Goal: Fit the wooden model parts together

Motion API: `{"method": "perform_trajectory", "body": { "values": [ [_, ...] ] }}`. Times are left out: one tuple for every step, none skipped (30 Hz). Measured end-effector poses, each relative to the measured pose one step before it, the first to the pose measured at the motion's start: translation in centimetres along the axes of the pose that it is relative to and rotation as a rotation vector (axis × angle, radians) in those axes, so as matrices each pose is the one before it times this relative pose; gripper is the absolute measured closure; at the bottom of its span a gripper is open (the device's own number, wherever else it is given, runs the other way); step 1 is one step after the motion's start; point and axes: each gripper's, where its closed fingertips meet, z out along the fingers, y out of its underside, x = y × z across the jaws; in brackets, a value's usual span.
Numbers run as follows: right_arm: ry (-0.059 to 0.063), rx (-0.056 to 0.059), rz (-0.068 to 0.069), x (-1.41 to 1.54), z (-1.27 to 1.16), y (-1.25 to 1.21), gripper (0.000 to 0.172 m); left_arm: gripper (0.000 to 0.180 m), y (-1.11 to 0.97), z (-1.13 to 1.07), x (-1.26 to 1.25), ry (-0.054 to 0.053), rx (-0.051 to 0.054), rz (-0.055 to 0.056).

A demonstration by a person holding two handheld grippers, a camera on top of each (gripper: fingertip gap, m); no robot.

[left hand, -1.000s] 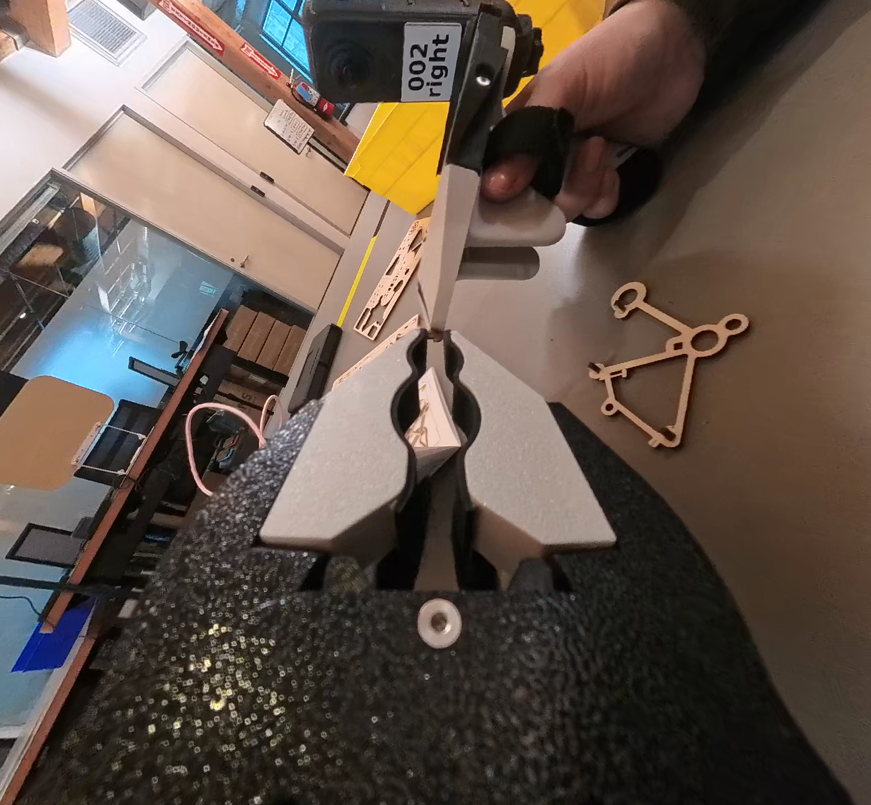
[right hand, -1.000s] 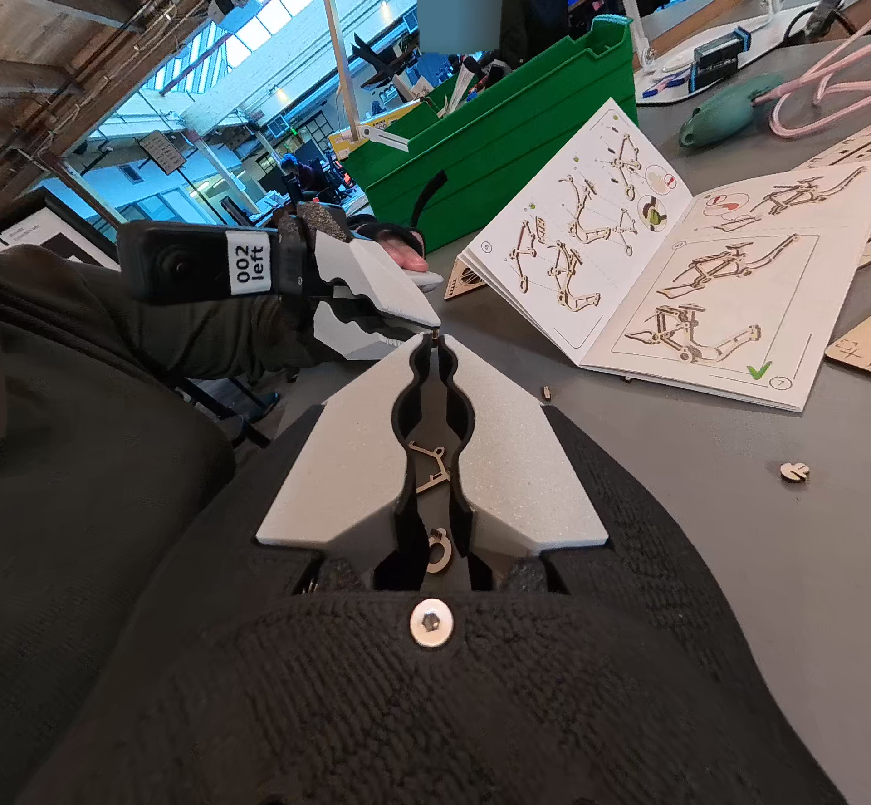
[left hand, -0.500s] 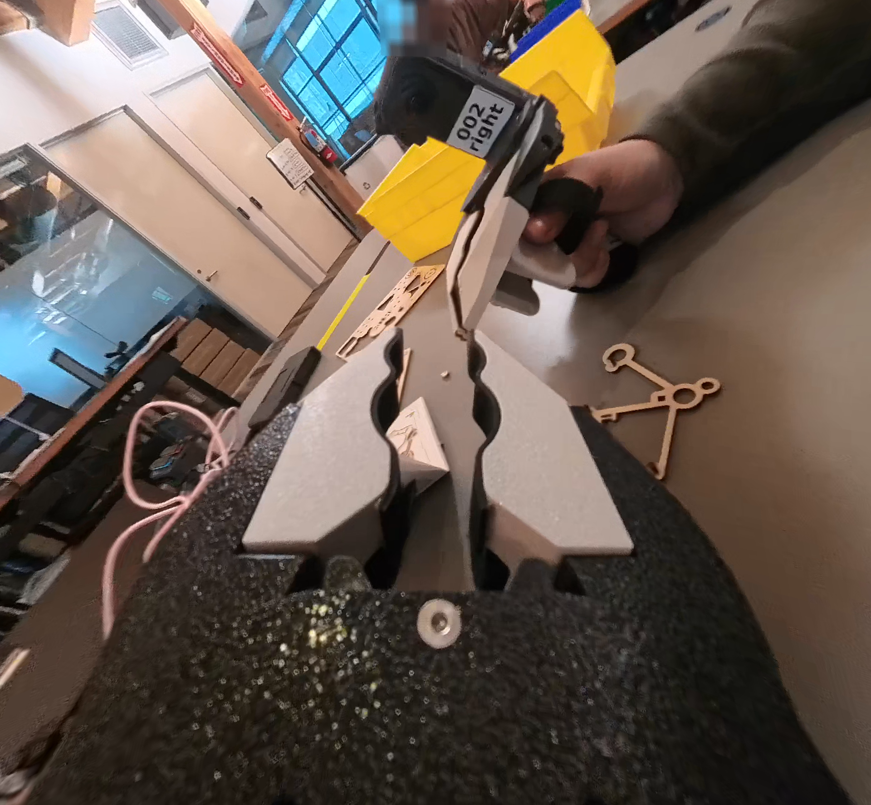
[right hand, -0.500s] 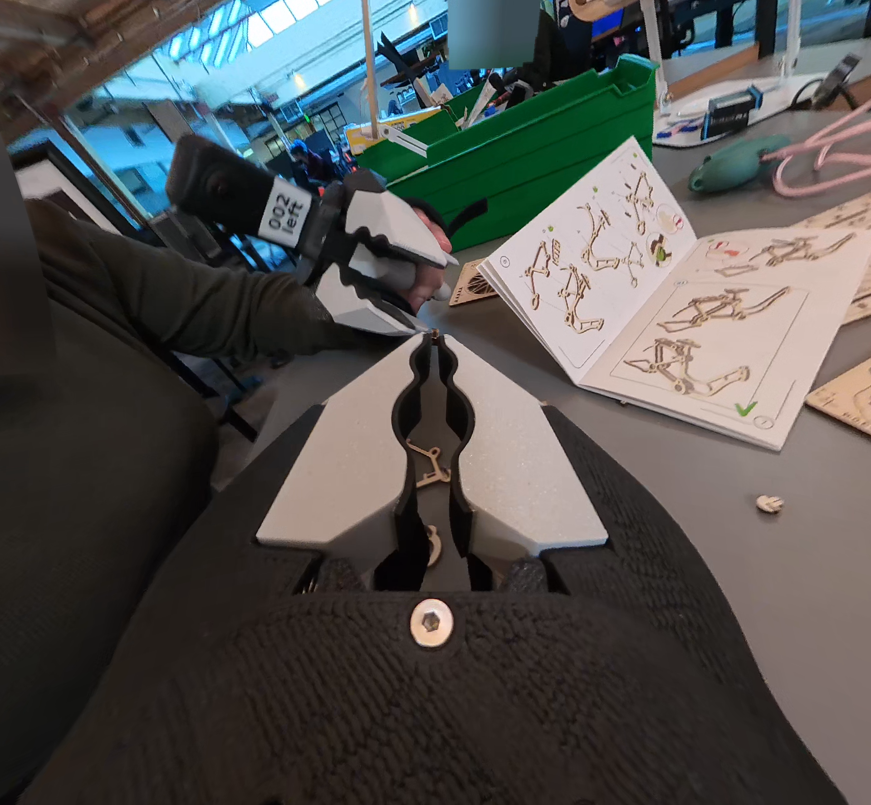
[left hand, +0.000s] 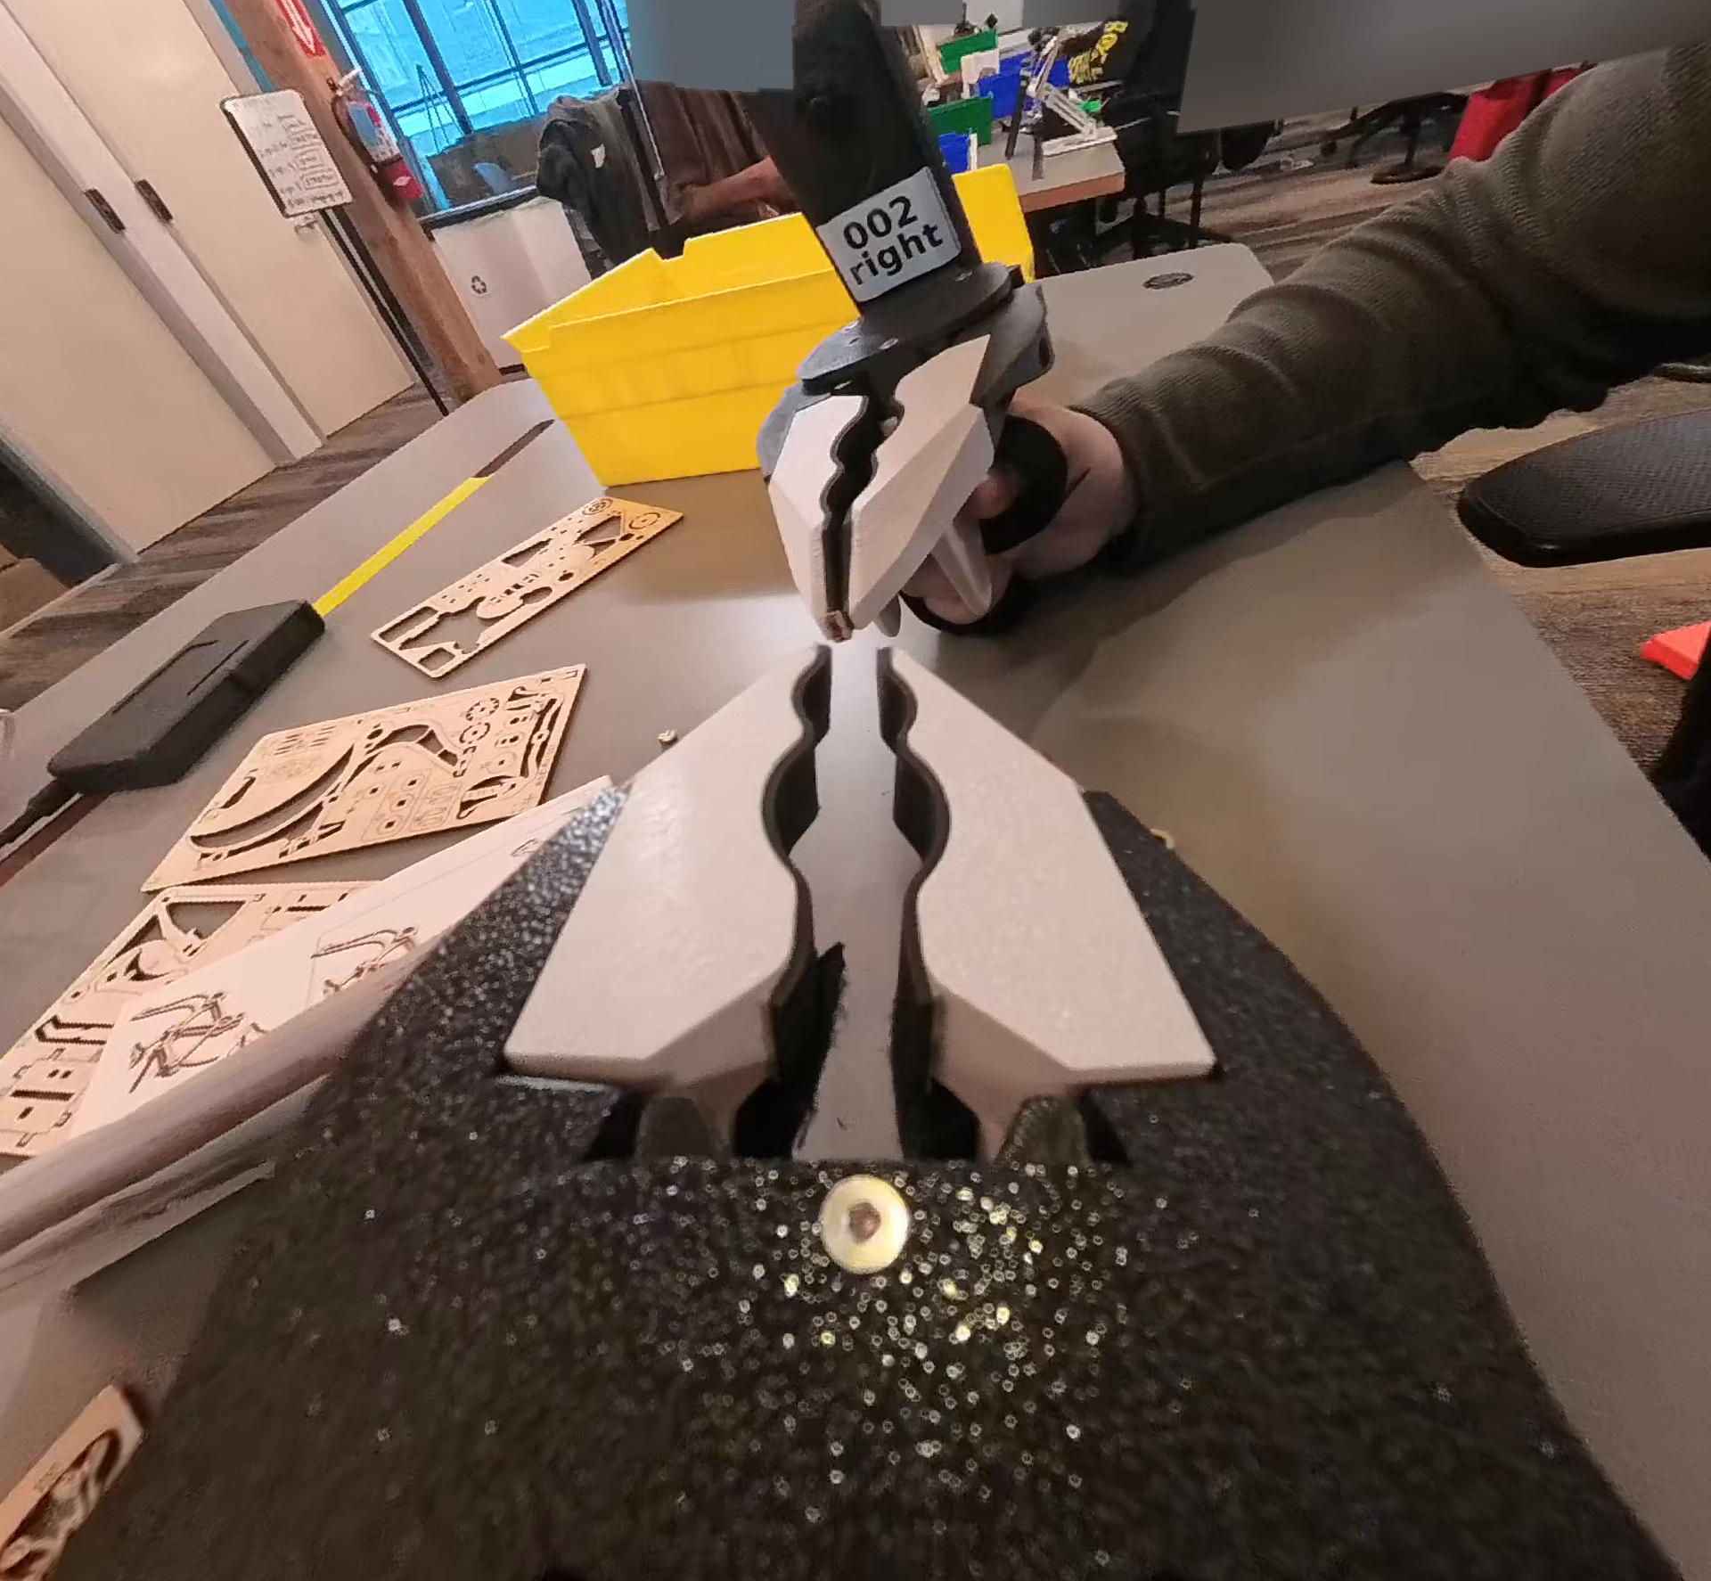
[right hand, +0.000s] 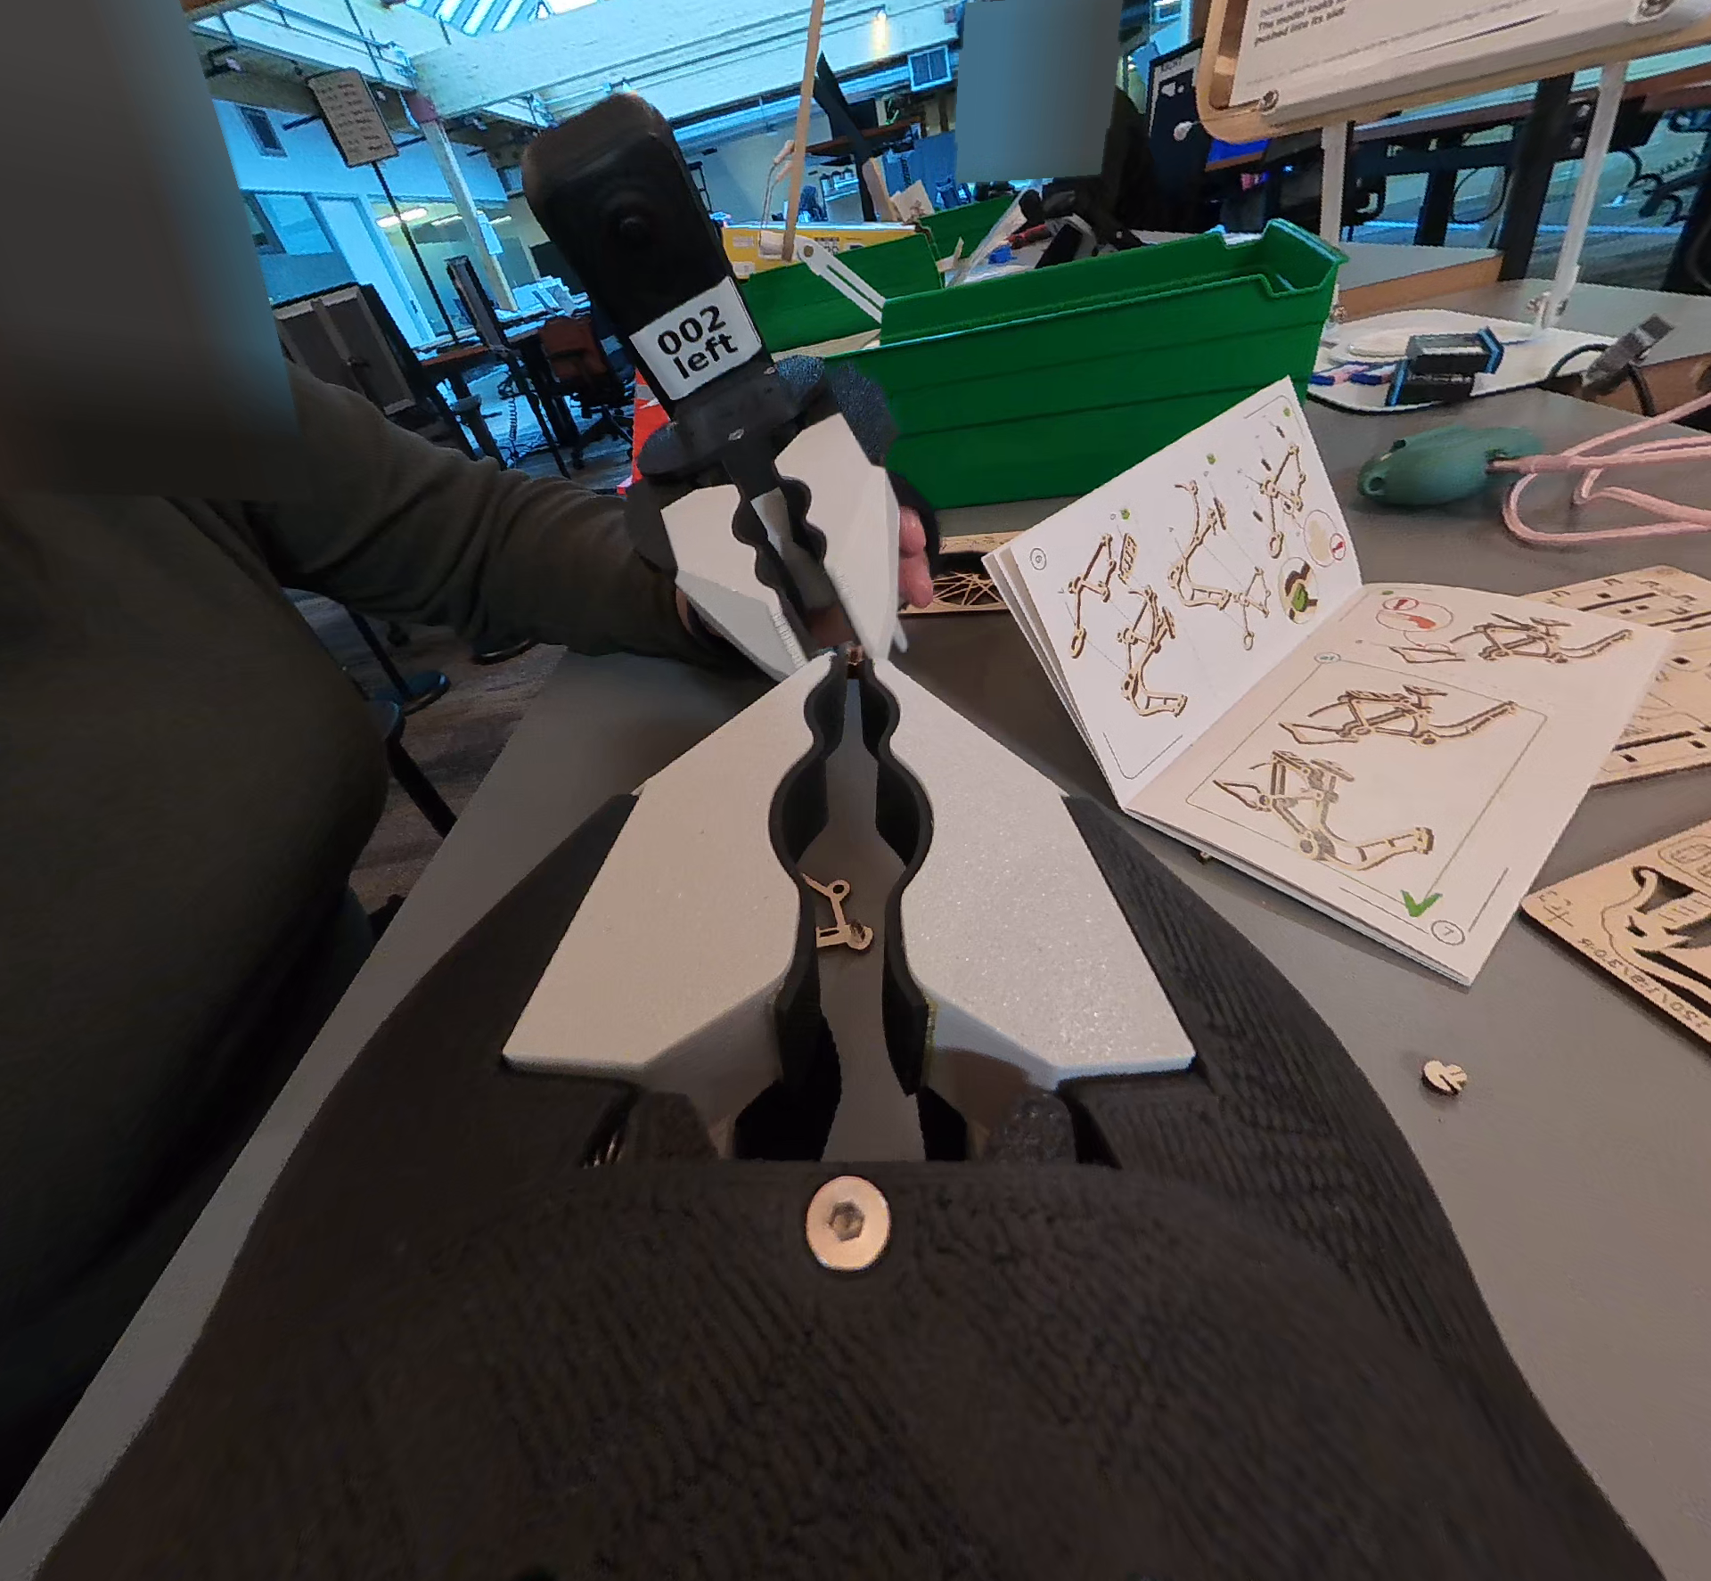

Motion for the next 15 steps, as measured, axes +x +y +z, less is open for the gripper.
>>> {"method": "perform_trajectory", "body": {
  "values": [
    [0.0019, -0.0009, -0.0051, -0.007, 0.020, -0.005, 0.171, 0.173, -0.044, 0.029, 0.120, 0.0046, 0.0040, -0.0024],
    [0.0020, 0.0012, -0.0095, -0.018, -0.014, -0.035, 0.171, 0.173, -0.067, 0.007, 0.105, 0.0040, 0.0056, -0.0047],
    [0.0020, 0.0034, -0.0134, -0.033, -0.024, -0.058, 0.171, 0.172, -0.076, -0.004, 0.060, 0.0020, 0.0064, -0.0093],
    [0.0045, 0.0039, -0.0153, -0.002, -0.037, -0.073, 0.171, 0.172, -0.091, -0.014, 0.051, 0.0031, 0.0063, -0.0155],
    [0.0068, 0.0042, -0.0180, 0.022, -0.047, -0.086, 0.171, 0.172, -0.117, -0.008, 0.026, 0.0032, 0.0084, -0.0230],
    [0.0052, 0.0025, -0.0192, 0.000, -0.056, -0.066, 0.171, 0.173, -0.126, -0.004, -0.027, 0.0001, 0.0098, -0.0271],
    [0.0041, 0.0033, -0.0182, -0.018, -0.051, -0.060, 0.171, 0.173, -0.130, -0.015, -0.003, 0.0029, 0.0121, -0.0257],
    [-0.0002, 0.0070, -0.0158, -0.082, -0.051, -0.107, 0.171, 0.173, -0.123, -0.008, 0.058, 0.0074, 0.0130, -0.0200],
    [-0.0025, 0.0066, -0.0107, -0.097, -0.030, -0.100, 0.171, 0.172, -0.065, 0.003, 0.018, 0.0056, 0.0096, -0.0145],
    [0.0001, 0.0037, -0.0078, -0.051, -0.030, -0.053, 0.171, 0.173, -0.010, 0.020, -0.086, -0.0015, 0.0051, -0.0093],
    [0.0040, 0.0052, -0.0089, -0.010, -0.044, -0.074, 0.171, 0.173, 0.023, 0.001, -0.119, -0.0052, 0.0023, -0.0016],
    [0.0095, 0.0073, -0.0131, 0.035, -0.081, -0.102, 0.171, 0.172, -0.023, -0.040, -0.169, -0.0116, 0.0032, 0.0072],
    [0.0184, 0.0071, -0.0173, 0.126, -0.117, -0.102, 0.172, 0.172, -0.079, -0.071, -0.276, -0.0208, 0.0033, 0.0133],
    [0.0239, 0.0053, -0.0211, 0.178, -0.138, -0.092, 0.172, 0.171, -0.086, -0.098, -0.325, -0.0253, 0.0012, 0.0168],
    [0.0219, 0.0020, -0.0257, 0.143, -0.143, -0.053, 0.171, 0.170, -0.082, -0.107, -0.310, -0.0239, -0.0016, 0.0182]
  ]
}}
